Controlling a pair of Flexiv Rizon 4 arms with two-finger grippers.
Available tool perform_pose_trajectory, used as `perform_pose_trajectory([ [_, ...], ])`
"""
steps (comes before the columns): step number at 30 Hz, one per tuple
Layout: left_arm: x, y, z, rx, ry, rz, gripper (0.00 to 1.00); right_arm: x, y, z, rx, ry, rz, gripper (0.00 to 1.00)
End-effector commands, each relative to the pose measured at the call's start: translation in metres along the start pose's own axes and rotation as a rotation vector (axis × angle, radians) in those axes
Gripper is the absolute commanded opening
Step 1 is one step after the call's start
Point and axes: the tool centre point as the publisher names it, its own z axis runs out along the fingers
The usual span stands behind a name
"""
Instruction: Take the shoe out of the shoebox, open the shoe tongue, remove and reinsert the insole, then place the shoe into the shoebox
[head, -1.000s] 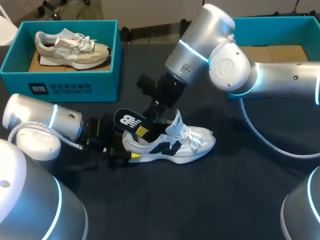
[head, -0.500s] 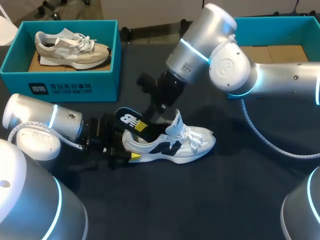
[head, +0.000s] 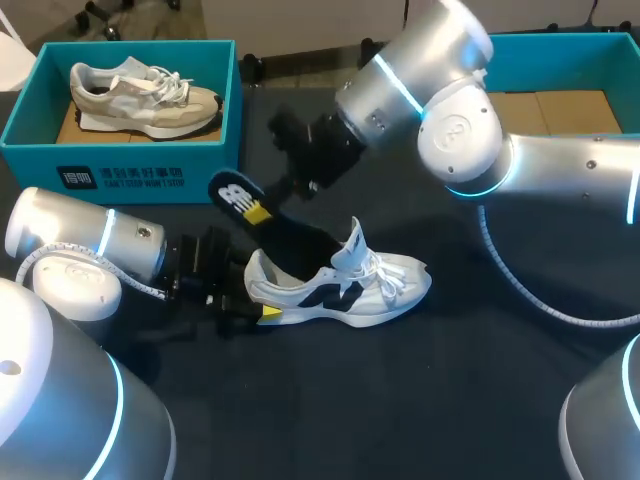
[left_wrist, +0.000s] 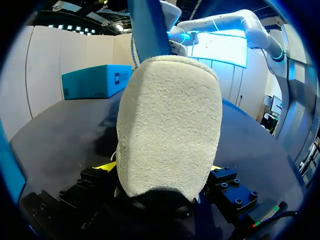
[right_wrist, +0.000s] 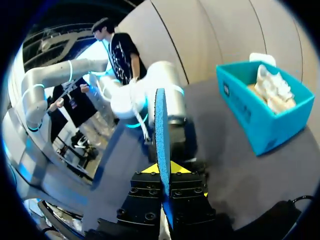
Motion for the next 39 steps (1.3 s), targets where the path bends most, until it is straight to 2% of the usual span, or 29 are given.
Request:
perform_pose_trajectory([
  [1,-0.002,0.002,0.004,-0.004,-0.001,-0.001,0.0,0.004,0.01,0.0,-0.083,-0.035,-0.02,0.0],
  [2,-0.002,0.002,0.004,-0.004,-0.001,-0.001,0.0,0.004,0.01,0.0,-0.083,-0.035,-0.02,0.0],
  [6,-0.002,0.002,0.004,-0.004,-0.001,-0.001,0.0,0.005,0.026,-0.004,-0.168,-0.079,-0.036,0.0],
  [12,-0.002,0.002,0.004,-0.004,-0.001,-0.001,0.0,0.006,0.044,-0.015,-0.326,-0.124,-0.052,0.0],
  [33,-0.002,0.002,0.004,-0.004,-0.001,-0.001,0.0,0.006,0.044,-0.015,-0.326,-0.124,-0.052,0.0],
  [39,-0.002,0.002,0.004,-0.004,-0.001,-0.001,0.0,0.019,0.058,-0.048,-0.37,-0.074,-0.001,0.0],
])
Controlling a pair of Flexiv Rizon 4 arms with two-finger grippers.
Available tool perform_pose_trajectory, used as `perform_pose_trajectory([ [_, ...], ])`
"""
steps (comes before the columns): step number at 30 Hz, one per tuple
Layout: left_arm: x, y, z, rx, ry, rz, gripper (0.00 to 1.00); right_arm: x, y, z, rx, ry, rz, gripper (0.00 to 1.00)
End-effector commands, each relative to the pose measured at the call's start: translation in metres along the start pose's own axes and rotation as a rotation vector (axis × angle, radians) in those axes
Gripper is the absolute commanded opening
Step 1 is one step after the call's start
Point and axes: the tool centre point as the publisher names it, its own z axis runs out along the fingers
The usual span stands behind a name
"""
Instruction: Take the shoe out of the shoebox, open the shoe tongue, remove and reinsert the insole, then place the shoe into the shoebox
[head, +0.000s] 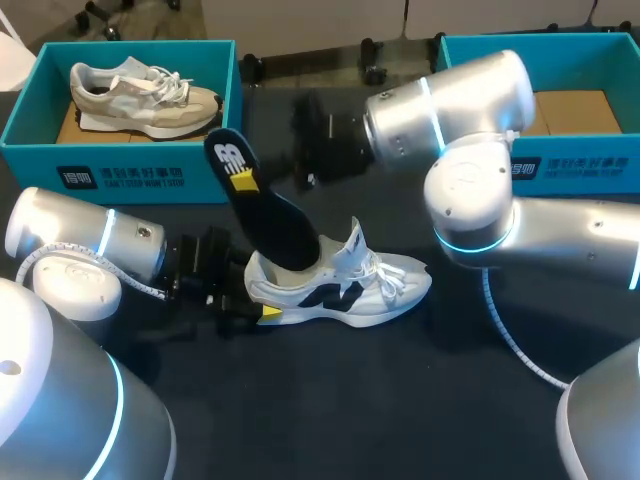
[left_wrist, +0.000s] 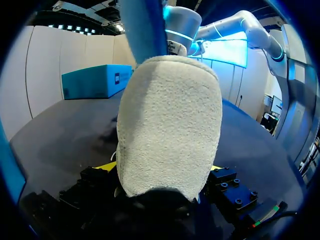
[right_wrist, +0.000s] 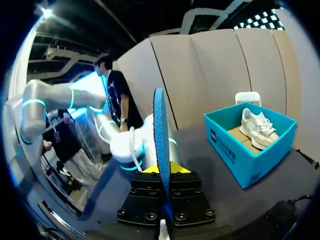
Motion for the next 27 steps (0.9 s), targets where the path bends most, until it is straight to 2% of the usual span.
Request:
perform_pose_trajectory([
  [1,-0.002,0.002,0.004,-0.004,-0.001,-0.001,0.0,0.008,0.014,-0.023,-0.013,0.031,0.024,0.0],
  [3,-0.002,0.002,0.004,-0.004,-0.001,-0.001,0.0,0.01,0.021,-0.031,-0.043,0.048,0.049,0.0],
  [6,-0.002,0.002,0.004,-0.004,-0.001,-0.001,0.0,0.013,0.03,-0.039,-0.048,0.067,0.084,0.0],
  [9,-0.002,0.002,0.004,-0.004,-0.001,-0.001,0.0,0.018,0.046,-0.051,-0.101,0.09,0.136,0.0],
  [15,-0.002,0.002,0.004,-0.004,-0.001,-0.001,0.0,0.027,0.073,-0.065,-0.156,0.125,0.165,0.0],
  [19,-0.002,0.002,0.004,-0.004,-0.001,-0.001,0.0,0.032,0.091,-0.073,-0.238,0.169,0.188,0.0],
  [22,-0.002,0.002,0.004,-0.004,-0.001,-0.001,0.0,0.035,0.104,-0.078,-0.251,0.192,0.193,0.0],
  [27,-0.002,0.002,0.004,-0.004,-0.001,-0.001,0.0,0.041,0.122,-0.091,-0.221,0.207,0.21,0.0],
])
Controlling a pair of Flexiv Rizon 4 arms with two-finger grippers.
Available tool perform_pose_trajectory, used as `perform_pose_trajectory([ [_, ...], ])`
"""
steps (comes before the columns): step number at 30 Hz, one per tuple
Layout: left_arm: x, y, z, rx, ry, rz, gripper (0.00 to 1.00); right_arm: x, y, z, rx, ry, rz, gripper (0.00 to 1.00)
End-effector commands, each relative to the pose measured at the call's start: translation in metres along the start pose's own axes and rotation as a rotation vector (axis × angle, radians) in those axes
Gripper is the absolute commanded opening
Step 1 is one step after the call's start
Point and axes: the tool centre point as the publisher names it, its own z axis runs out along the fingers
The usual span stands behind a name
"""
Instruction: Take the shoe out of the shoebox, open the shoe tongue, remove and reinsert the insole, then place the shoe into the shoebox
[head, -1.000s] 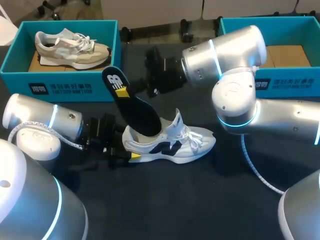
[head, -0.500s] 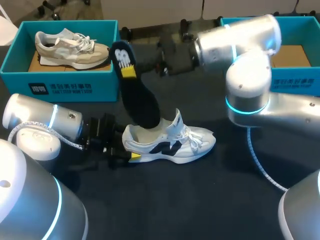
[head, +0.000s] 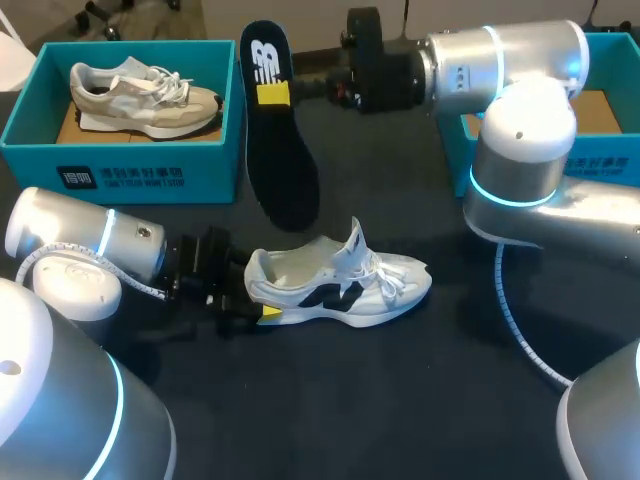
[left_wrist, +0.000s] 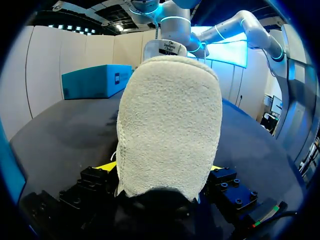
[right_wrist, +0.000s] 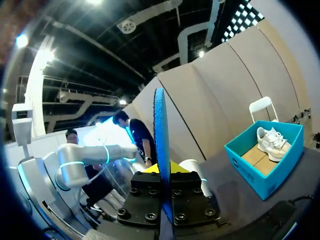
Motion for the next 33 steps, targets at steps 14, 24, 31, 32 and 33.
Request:
perform_pose_trajectory([
  [14,-0.002,0.002,0.004,-0.004,-0.001,-0.001,0.0,0.012,0.027,-0.01,0.046,0.017,-0.009,0.0],
  [24,-0.002,0.002,0.004,-0.004,-0.001,-0.001,0.0,0.013,0.031,-0.018,0.074,-0.002,0.02,0.0],
  [31,-0.002,0.002,0.004,-0.004,-0.001,-0.001,0.0,0.017,0.045,-0.044,0.094,-0.05,0.046,0.0],
  [32,-0.002,0.002,0.004,-0.004,-0.001,-0.001,0.0,0.018,0.047,-0.048,0.099,-0.059,0.049,0.0],
  [33,-0.002,0.002,0.004,-0.004,-0.001,-0.001,0.0,0.02,0.049,-0.051,0.1,-0.068,0.051,0.0],
])
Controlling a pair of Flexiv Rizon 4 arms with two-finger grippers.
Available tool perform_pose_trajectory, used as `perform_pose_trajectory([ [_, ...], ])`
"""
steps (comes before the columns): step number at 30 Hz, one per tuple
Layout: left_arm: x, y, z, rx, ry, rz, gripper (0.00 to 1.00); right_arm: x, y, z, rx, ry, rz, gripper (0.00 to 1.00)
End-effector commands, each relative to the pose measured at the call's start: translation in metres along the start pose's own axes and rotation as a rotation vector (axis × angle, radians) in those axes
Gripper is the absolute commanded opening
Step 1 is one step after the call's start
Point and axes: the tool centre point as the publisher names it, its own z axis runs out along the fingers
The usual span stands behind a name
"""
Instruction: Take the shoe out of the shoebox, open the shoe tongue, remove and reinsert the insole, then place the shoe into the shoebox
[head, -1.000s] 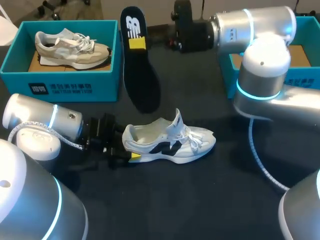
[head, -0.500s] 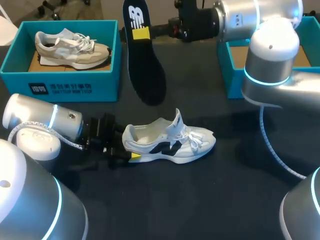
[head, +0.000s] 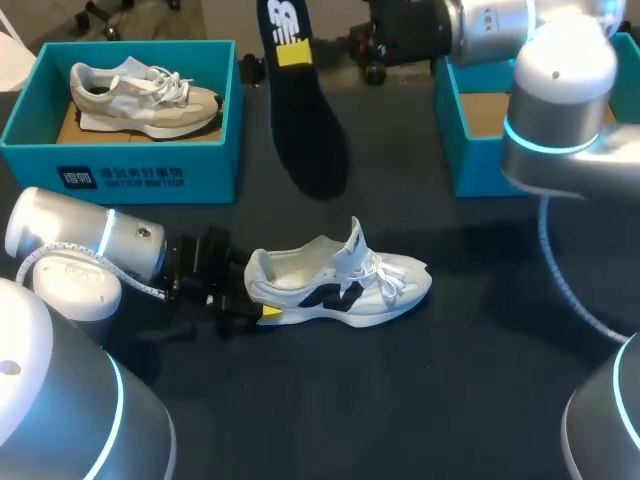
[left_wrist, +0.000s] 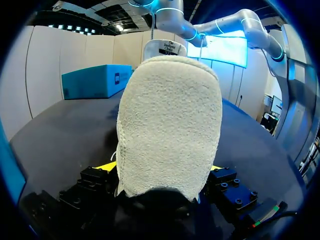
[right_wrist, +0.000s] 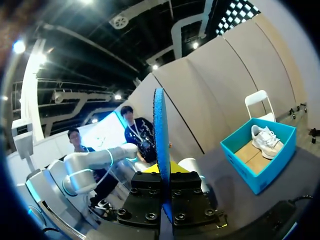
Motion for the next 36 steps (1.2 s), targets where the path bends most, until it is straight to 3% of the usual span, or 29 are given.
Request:
perform_pose_trajectory([
  [1,-0.002,0.002,0.004,-0.004,-0.001,-0.001,0.0,0.011,0.006,-0.023,0.021,-0.028,0.008,0.0],
  [11,-0.002,0.002,0.004,-0.004,-0.001,-0.001,0.0,0.046,0.022,-0.073,0.03,-0.126,0.019,0.0],
  [15,-0.002,0.002,0.004,-0.004,-0.001,-0.001,0.0,0.064,0.021,-0.089,-0.009,-0.175,0.054,0.0],
  [28,-0.002,0.002,0.004,-0.004,-0.001,-0.001,0.0,0.121,0.004,-0.091,-0.034,-0.224,0.135,0.0],
  [36,-0.002,0.002,0.004,-0.004,-0.001,-0.001,0.0,0.128,-0.005,-0.085,-0.007,-0.24,0.153,0.0],
])
